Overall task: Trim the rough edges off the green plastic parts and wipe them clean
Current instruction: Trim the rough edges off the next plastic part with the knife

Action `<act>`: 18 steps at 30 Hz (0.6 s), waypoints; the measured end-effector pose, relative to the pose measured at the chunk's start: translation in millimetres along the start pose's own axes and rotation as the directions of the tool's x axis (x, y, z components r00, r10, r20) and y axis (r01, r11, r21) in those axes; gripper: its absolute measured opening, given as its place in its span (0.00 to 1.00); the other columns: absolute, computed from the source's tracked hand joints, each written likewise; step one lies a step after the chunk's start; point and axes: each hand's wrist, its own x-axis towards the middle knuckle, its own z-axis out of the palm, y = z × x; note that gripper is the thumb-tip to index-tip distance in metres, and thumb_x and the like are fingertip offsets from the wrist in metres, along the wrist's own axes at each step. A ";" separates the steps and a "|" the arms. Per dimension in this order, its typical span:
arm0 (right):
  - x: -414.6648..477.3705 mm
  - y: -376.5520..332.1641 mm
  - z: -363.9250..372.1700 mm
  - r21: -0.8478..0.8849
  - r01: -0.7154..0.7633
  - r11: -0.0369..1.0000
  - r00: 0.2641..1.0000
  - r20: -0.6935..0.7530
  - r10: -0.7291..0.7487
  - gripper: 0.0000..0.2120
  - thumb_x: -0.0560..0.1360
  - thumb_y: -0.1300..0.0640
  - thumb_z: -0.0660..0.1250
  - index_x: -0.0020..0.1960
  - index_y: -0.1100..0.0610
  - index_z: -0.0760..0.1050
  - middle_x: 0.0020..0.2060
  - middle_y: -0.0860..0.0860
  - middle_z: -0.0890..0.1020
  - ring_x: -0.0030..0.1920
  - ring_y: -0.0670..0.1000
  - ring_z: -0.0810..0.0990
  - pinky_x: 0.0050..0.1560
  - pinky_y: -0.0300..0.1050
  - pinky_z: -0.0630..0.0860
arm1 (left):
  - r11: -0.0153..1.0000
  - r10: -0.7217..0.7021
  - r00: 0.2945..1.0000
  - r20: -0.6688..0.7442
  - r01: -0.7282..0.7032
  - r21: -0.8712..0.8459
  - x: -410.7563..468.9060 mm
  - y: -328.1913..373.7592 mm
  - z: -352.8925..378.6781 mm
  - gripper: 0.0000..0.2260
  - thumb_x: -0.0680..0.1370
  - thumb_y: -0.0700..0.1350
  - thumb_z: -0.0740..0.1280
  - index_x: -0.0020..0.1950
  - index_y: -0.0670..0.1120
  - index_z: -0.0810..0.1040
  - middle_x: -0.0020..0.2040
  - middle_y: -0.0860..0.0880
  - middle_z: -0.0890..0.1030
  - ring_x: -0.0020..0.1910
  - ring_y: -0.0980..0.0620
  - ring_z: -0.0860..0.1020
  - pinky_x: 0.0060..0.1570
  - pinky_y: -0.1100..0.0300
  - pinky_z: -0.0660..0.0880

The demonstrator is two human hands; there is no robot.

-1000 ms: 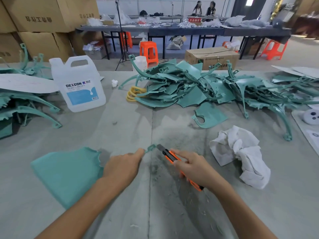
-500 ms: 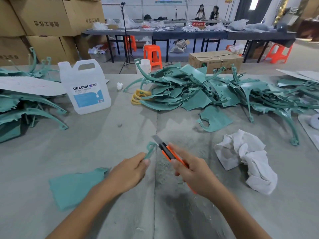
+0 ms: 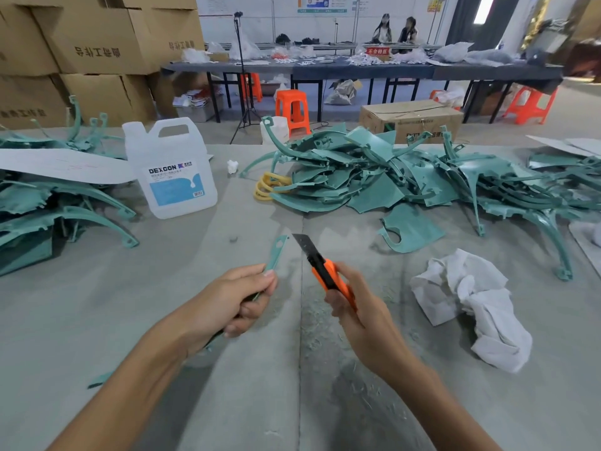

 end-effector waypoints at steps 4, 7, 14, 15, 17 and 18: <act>-0.6 -1.9 8.1 0.002 0.063 0.998 0.997 0.037 -0.063 0.17 0.82 0.36 0.55 0.71 0.31 0.62 0.36 0.45 0.75 0.29 0.47 0.72 0.29 0.37 0.69 | 0.996 0.029 0.998 0.063 -0.023 -0.083 -7.7 10.0 -0.9 0.12 0.81 0.52 0.63 0.39 0.50 0.72 0.29 0.50 0.61 0.20 0.55 0.56 0.20 0.68 0.56; 6.4 -2.5 6.5 0.070 -0.029 0.997 0.996 -0.081 0.035 0.14 0.83 0.42 0.57 0.66 0.26 0.61 0.40 0.50 0.80 0.34 0.52 0.79 0.38 0.56 0.80 | 0.994 0.048 0.993 0.105 -0.037 -0.105 -13.3 12.9 0.0 0.11 0.78 0.53 0.62 0.39 0.50 0.72 0.29 0.50 0.61 0.21 0.55 0.56 0.20 0.68 0.57; -7.5 -21.4 20.0 0.087 0.096 0.992 0.995 0.019 -0.098 0.16 0.83 0.38 0.56 0.70 0.33 0.61 0.39 0.49 0.77 0.32 0.49 0.75 0.32 0.53 0.76 | 0.989 0.063 0.993 0.100 -0.049 -0.136 -16.5 15.1 0.4 0.11 0.78 0.53 0.62 0.39 0.50 0.72 0.29 0.50 0.60 0.21 0.55 0.56 0.20 0.68 0.57; -6.0 -22.5 23.1 0.072 0.108 0.992 0.994 0.019 -0.110 0.14 0.84 0.40 0.56 0.69 0.31 0.60 0.39 0.49 0.77 0.32 0.49 0.75 0.33 0.52 0.76 | 0.990 0.062 0.992 0.110 -0.047 -0.134 -16.3 14.7 1.3 0.11 0.78 0.53 0.62 0.39 0.50 0.72 0.29 0.50 0.60 0.21 0.55 0.56 0.20 0.68 0.57; 2.4 -22.1 22.0 0.081 0.047 0.996 0.997 -0.066 -0.042 0.14 0.84 0.44 0.58 0.64 0.26 0.61 0.43 0.50 0.80 0.37 0.52 0.80 0.43 0.58 0.80 | 0.991 0.056 0.990 0.129 -0.039 -0.132 -17.2 14.4 2.6 0.11 0.79 0.53 0.62 0.39 0.49 0.71 0.29 0.50 0.60 0.20 0.55 0.56 0.20 0.68 0.57; 5.8 -20.6 18.2 0.113 -0.004 0.994 0.995 -0.099 0.016 0.14 0.84 0.46 0.59 0.63 0.26 0.63 0.44 0.50 0.80 0.40 0.52 0.81 0.46 0.60 0.81 | 0.991 0.053 0.989 0.136 -0.034 -0.133 -18.0 14.4 2.8 0.11 0.79 0.53 0.62 0.39 0.49 0.71 0.29 0.50 0.61 0.20 0.55 0.56 0.20 0.68 0.58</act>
